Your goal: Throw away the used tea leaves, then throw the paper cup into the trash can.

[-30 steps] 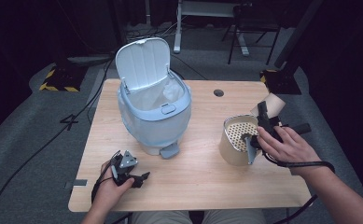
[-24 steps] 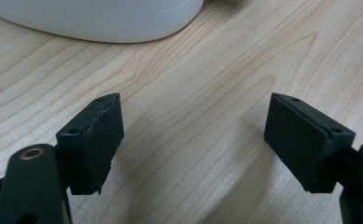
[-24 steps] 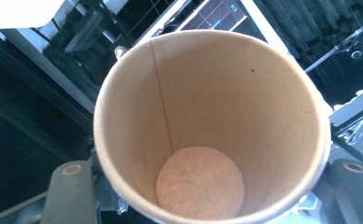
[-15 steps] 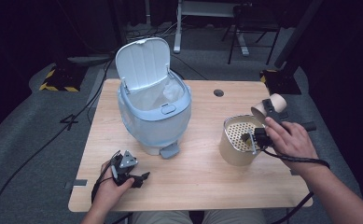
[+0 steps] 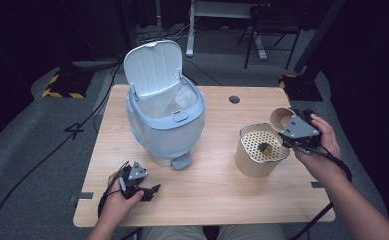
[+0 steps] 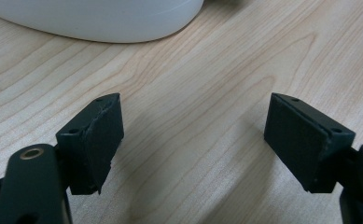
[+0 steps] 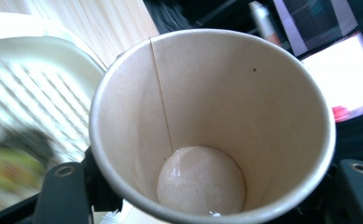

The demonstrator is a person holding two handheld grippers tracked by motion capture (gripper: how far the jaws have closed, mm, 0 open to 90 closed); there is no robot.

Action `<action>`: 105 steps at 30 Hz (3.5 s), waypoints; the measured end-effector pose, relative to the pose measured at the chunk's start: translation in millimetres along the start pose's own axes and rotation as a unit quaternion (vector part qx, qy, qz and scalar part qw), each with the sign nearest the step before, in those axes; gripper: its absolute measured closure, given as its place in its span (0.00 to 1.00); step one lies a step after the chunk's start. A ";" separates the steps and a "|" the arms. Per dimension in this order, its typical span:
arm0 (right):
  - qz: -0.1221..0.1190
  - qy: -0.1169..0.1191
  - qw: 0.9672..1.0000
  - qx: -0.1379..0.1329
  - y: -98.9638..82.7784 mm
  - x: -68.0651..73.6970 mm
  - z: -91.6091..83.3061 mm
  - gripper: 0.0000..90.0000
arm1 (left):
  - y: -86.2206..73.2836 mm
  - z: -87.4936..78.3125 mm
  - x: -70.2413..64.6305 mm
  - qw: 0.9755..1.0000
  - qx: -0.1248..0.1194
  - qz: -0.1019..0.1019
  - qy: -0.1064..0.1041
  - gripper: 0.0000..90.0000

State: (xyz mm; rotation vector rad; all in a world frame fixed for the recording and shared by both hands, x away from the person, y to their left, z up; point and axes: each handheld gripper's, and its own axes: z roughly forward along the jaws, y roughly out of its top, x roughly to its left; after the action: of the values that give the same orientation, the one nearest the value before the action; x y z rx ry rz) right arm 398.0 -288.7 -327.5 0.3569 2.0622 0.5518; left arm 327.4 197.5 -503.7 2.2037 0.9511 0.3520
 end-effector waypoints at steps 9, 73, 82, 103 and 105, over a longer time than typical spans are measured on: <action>0.267 0.122 0.954 -0.059 -15.3 -11.0 -0.6 0.32 | 0.1 0.2 0.3 1.000 -0.001 0.000 0.001 0.23; 0.239 0.263 0.923 -0.148 213.2 -28.6 66.9 0.31 | 2.5 2.3 3.3 1.000 0.004 0.008 -0.007 0.20; 0.250 0.279 0.915 -0.152 240.3 -9.4 87.2 0.31 | 2.5 2.3 3.4 1.000 0.003 0.009 -0.006 0.20; 0.231 0.296 0.918 -0.127 264.2 22.6 122.5 0.30 | 2.6 2.1 3.4 1.000 0.005 0.008 -0.007 0.20; 0.230 0.310 0.915 -0.121 264.9 24.8 124.3 0.29 | 2.6 2.1 3.4 1.000 0.005 0.009 -0.007 0.20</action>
State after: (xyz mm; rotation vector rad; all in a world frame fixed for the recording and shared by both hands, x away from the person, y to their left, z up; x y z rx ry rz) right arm 500.4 -20.5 -265.9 0.5800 2.4759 1.3348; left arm 332.1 197.7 -503.4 2.2216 0.9281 0.3396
